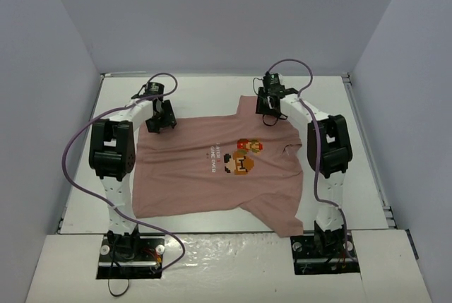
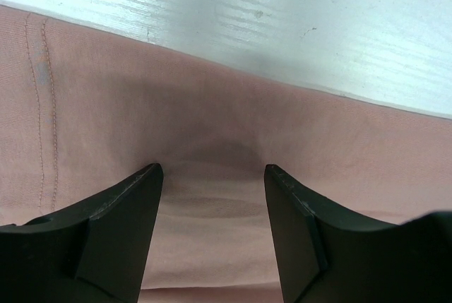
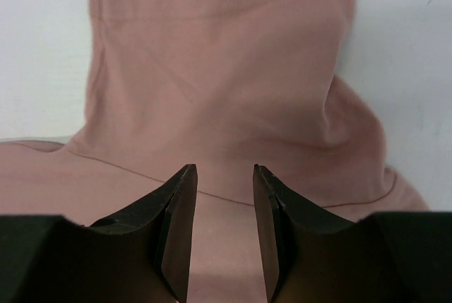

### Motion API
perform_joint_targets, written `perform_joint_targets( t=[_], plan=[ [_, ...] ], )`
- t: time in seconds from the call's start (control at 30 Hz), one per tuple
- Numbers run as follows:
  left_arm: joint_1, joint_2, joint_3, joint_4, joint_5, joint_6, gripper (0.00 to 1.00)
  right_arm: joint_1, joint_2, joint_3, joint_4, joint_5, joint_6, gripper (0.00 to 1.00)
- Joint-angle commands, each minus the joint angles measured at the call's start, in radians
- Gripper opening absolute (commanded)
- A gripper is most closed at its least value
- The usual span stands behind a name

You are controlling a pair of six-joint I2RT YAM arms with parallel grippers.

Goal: Fold and stack the t-shirts

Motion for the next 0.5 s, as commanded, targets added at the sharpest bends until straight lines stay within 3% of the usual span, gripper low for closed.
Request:
perform_joint_targets(
  t=[0.0,0.2,0.47],
  plan=[
    [0.001,0.004,-0.001,-0.001,-0.015,-0.021,0.56,-0.005,0.029,-0.016,0.018,0.077,0.084,0.35],
    [0.005,0.118,0.114,-0.027,-0.019,0.005,0.57,-0.02,0.145,0.09,0.018,0.075,0.081,0.35],
    [0.008,0.367,0.485,-0.096,0.045,0.075,0.56,-0.046,0.398,0.43,0.016,-0.008,0.038,0.38]
  ],
)
